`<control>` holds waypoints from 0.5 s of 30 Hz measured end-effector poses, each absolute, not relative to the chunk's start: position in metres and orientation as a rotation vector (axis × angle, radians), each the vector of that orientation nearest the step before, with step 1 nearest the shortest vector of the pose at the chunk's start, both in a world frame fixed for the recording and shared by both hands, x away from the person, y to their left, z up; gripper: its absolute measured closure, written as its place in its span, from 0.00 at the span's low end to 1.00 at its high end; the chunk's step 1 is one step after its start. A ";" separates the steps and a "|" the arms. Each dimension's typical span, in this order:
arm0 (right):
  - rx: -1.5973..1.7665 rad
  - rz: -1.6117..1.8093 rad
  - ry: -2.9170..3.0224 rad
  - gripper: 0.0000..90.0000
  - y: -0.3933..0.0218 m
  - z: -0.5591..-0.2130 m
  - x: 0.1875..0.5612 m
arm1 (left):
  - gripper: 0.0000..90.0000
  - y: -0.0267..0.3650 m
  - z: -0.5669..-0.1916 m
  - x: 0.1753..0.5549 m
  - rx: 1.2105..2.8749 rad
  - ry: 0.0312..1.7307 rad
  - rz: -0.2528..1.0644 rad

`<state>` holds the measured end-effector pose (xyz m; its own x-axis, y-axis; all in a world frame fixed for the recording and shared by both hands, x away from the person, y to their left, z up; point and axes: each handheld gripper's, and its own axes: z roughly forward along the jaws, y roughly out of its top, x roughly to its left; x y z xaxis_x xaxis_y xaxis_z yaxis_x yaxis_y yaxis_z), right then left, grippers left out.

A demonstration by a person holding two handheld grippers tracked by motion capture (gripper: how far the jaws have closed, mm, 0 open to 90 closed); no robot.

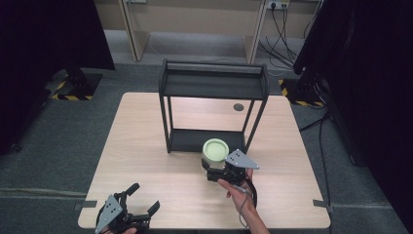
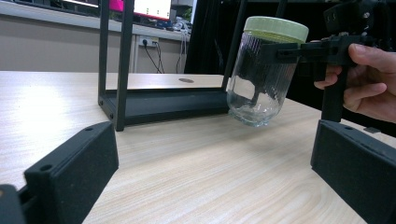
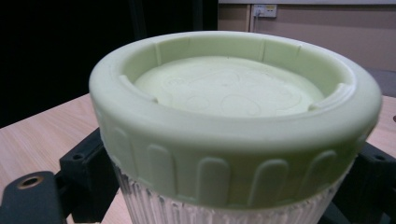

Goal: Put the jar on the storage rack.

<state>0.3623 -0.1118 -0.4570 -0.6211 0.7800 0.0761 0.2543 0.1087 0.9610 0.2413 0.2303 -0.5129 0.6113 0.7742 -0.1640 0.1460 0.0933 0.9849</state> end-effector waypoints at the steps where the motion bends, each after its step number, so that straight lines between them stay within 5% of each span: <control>1: 1.005 1.529 1.938 0.13 -0.112 -0.457 0.363 | 0.00 0.230 -0.513 0.241 1.429 0.836 0.558; 15: 1.011 1.497 1.935 0.13 -0.106 -0.454 0.380 | 0.00 0.231 -0.513 0.241 1.427 0.836 0.555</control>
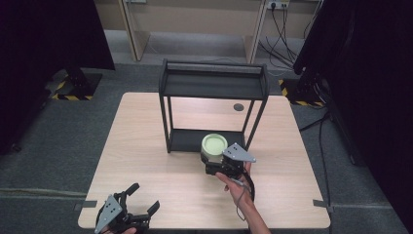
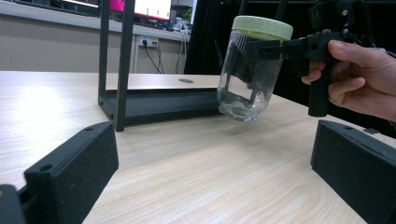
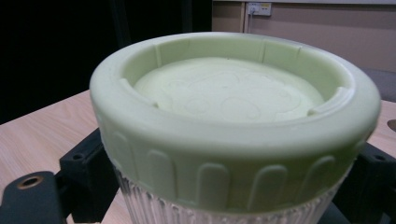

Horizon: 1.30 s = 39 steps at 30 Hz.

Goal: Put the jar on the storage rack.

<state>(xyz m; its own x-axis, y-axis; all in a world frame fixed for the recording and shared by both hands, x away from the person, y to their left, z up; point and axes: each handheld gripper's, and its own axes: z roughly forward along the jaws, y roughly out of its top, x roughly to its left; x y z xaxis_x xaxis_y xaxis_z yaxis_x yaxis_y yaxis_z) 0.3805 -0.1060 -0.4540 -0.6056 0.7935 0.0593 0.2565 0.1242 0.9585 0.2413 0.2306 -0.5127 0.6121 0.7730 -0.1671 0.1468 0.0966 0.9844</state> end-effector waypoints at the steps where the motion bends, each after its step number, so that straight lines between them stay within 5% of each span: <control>1: 1.015 1.496 1.935 0.13 -0.106 -0.454 0.381 | 0.00 0.231 -0.513 0.241 1.427 0.836 0.554; 39: 1.082 1.411 1.899 0.13 -0.091 -0.451 0.440 | 0.00 0.231 -0.512 0.241 1.422 0.833 0.549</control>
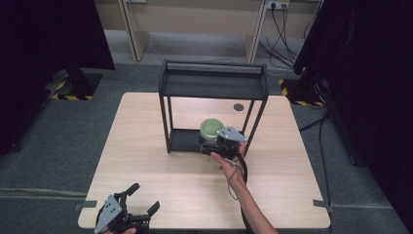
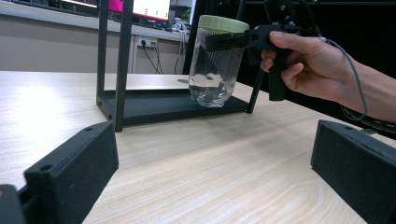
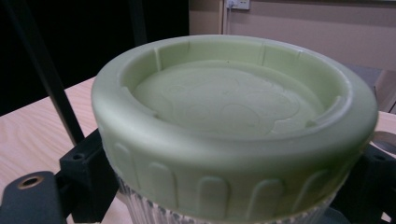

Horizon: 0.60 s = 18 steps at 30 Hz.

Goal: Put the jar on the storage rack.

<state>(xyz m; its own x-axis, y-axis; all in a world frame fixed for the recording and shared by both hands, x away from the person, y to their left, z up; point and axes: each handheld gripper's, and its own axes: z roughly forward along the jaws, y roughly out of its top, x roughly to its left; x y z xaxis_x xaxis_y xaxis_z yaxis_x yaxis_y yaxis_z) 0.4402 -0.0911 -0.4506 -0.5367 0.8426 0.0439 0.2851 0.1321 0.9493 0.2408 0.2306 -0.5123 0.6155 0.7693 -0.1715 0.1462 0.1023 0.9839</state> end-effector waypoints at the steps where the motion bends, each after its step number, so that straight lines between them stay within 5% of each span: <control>1: 1.084 1.412 1.898 0.13 -0.091 -0.451 0.442 | 0.00 0.231 -0.512 0.241 1.422 0.833 0.549; 18: 1.116 1.366 1.878 0.13 -0.085 -0.456 0.464 | 0.00 0.230 -0.512 0.241 1.423 0.830 0.546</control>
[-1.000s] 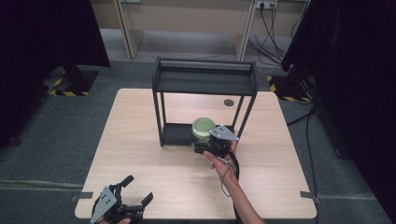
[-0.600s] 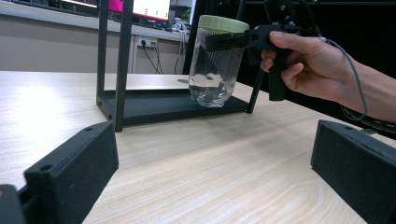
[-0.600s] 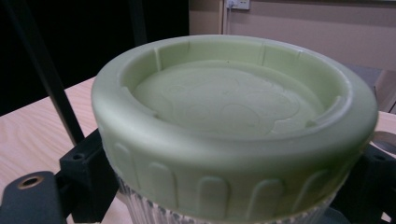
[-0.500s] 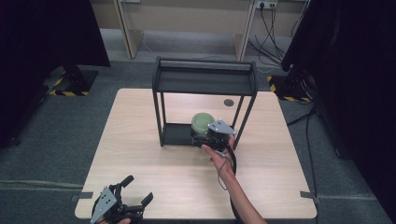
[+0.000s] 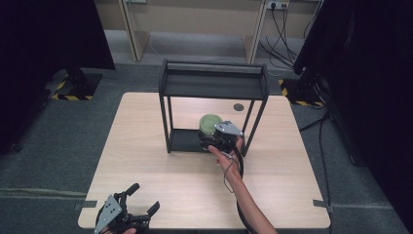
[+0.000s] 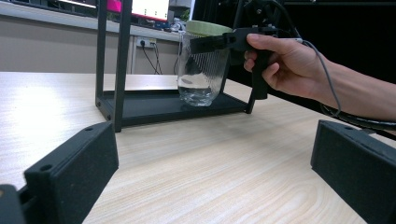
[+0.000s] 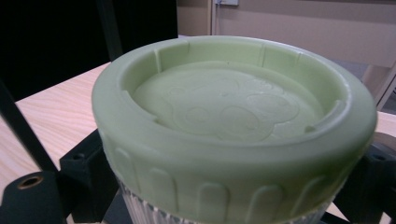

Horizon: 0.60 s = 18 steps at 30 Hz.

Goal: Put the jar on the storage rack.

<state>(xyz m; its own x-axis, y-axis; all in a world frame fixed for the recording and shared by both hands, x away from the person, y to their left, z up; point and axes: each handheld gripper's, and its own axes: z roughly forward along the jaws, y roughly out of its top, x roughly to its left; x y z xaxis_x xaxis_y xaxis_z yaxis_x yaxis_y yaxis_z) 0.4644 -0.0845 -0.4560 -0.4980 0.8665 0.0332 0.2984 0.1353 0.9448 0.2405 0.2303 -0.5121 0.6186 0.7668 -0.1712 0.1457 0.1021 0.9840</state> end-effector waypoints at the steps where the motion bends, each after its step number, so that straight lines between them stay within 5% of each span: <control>1: 1.115 1.364 1.874 0.13 -0.085 -0.456 0.466 | 0.00 0.230 -0.512 0.241 1.423 0.829 0.546; 18: 1.113 1.355 1.874 0.12 -0.084 -0.463 0.475 | 0.00 0.230 -0.512 0.240 1.427 0.825 0.547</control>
